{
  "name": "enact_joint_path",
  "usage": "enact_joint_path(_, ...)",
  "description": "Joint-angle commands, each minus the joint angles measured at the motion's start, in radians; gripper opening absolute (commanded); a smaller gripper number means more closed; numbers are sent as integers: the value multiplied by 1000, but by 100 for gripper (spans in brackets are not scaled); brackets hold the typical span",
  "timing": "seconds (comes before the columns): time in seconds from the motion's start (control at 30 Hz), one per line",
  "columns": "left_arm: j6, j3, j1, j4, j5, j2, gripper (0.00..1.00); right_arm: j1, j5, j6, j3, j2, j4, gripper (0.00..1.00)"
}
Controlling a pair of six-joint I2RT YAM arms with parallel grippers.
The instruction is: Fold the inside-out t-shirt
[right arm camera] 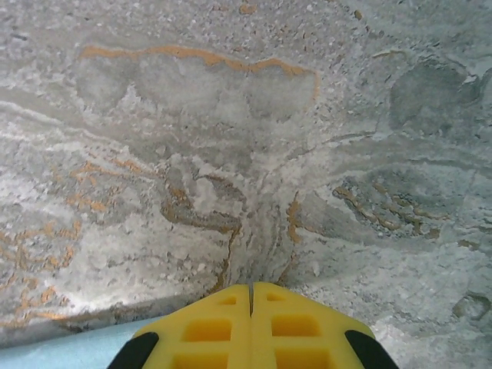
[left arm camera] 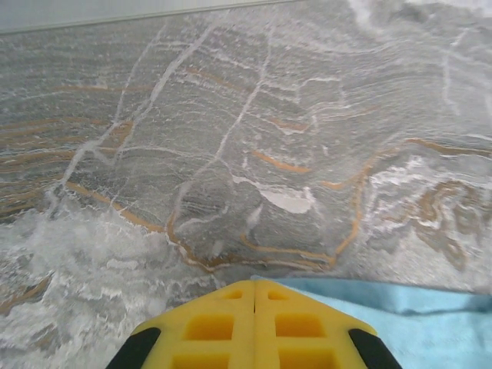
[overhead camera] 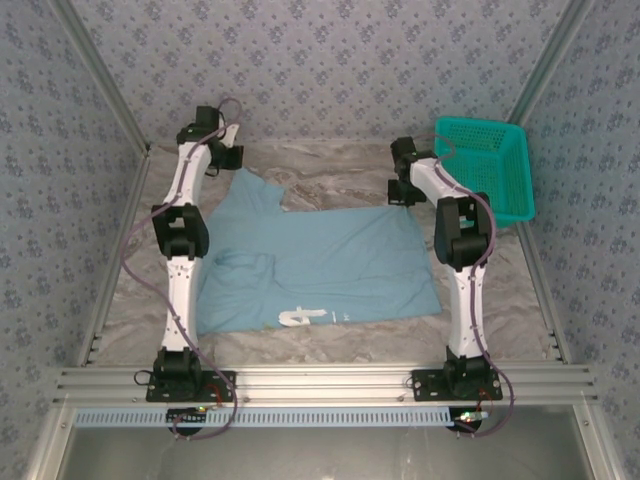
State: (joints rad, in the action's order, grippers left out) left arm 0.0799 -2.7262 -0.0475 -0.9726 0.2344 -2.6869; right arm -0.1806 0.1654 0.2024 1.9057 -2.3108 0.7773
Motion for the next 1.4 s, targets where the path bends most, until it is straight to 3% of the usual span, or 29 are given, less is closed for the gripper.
enact_joint_path(0.0,52,32,2,-44,35,143,0,8,12,-48,-47,107,-47,0)
enact_joint_path(0.3,39,439,-3,29,47,442,0,4,-4,-59,-185,239,-69,0)
enact_joint_path(0.43,-4,694,-9,109,49,616,0,1,-15,-51,-261,314,-64,0)
enact_joint_path(0.77,-279,1345,-65,393,-36,1060,0,-8,-95,23,-479,487,-38,1)
enact_joint_path(1.07,-383,1627,-87,417,-144,1299,0,-13,-106,72,-638,584,-27,1)
enact_joint_path(1.37,-419,1718,-86,415,-138,1453,0,0,-19,68,-646,619,27,1)
